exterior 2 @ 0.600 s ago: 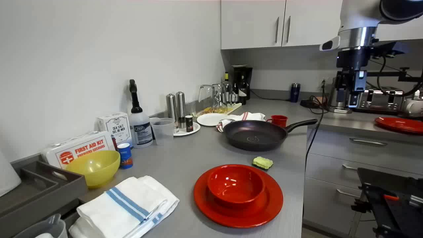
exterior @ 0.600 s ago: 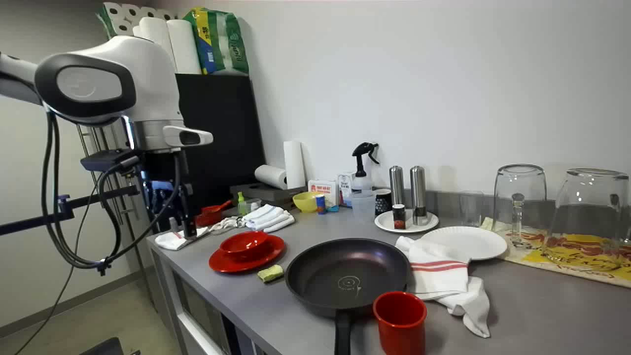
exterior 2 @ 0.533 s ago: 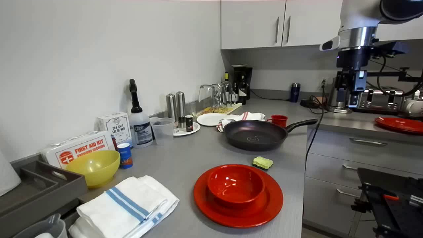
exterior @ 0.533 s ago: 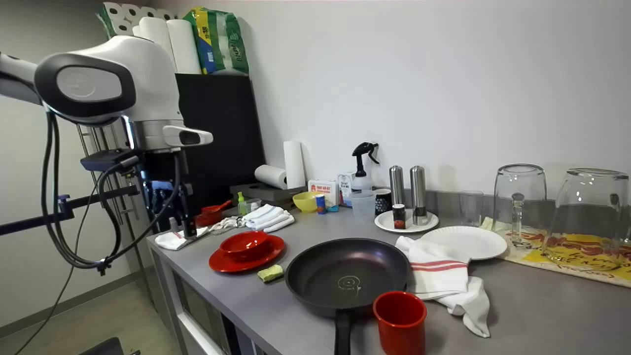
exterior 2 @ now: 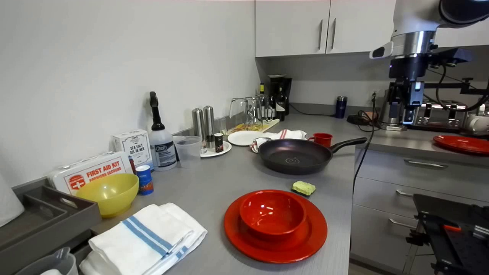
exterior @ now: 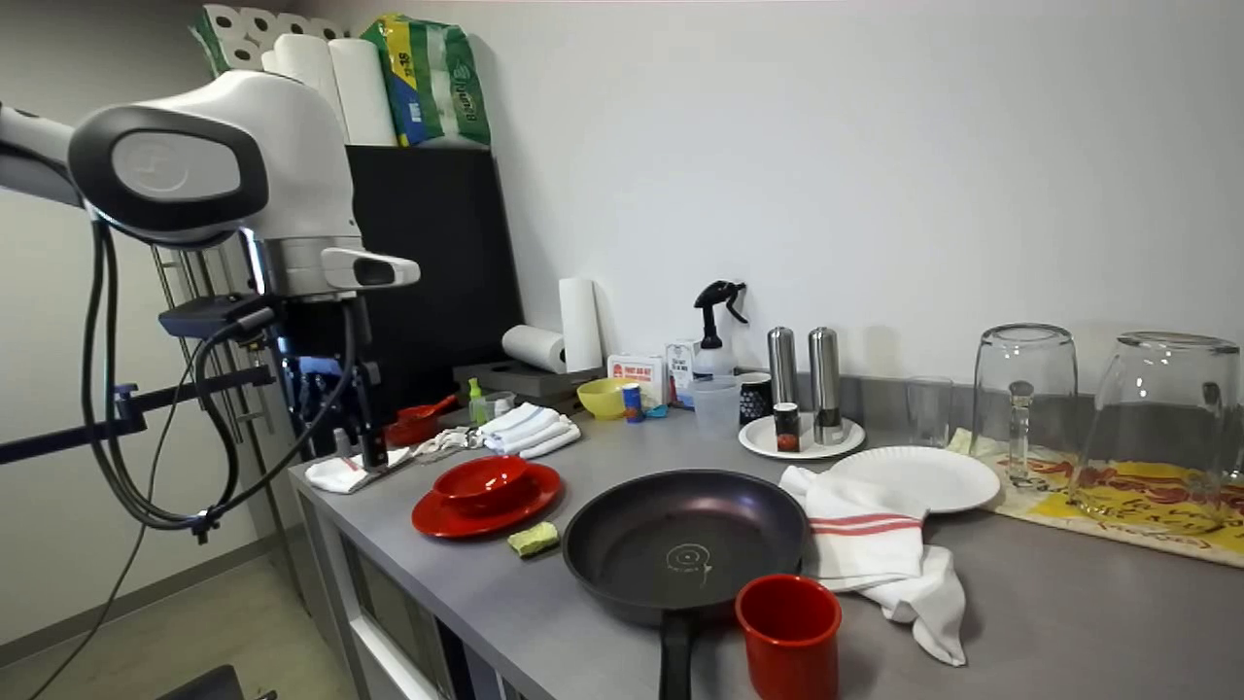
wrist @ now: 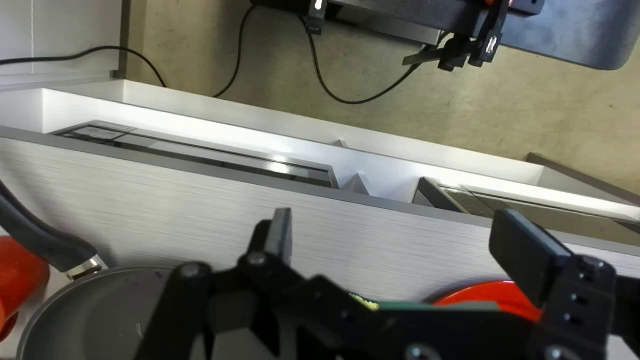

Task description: Wipe inside the red bowl with the sponge

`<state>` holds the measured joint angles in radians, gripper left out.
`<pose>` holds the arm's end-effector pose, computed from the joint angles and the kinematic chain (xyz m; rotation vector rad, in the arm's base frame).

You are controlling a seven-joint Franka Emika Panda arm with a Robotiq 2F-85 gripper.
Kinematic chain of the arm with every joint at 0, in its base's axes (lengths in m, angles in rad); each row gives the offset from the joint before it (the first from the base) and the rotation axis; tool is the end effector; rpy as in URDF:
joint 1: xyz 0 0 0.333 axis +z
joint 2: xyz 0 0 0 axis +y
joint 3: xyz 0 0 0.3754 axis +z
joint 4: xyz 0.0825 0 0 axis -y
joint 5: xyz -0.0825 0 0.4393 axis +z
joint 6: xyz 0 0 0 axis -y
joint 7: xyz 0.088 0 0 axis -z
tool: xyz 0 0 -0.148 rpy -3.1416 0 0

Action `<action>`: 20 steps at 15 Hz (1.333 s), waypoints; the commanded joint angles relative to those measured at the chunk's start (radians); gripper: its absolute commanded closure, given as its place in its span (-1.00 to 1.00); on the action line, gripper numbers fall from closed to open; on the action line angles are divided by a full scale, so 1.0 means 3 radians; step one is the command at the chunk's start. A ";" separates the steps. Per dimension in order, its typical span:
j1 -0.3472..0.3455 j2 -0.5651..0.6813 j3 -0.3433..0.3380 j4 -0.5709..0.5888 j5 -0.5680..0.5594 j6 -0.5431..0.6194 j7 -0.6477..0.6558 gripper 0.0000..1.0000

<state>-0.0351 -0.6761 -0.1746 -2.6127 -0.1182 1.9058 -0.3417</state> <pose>0.3442 -0.0853 0.4427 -3.1162 -0.3329 0.0552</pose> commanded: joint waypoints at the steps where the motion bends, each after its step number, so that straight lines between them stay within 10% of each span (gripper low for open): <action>1: -0.0006 0.0001 0.0007 0.0005 0.0005 -0.0006 -0.0003 -1.00; 20: 0.0060 0.0508 -0.0020 -0.0097 0.0040 0.0560 -0.0085 -1.00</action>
<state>-0.0371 -0.5946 -0.1928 -2.6414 -0.1180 2.0124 -0.3502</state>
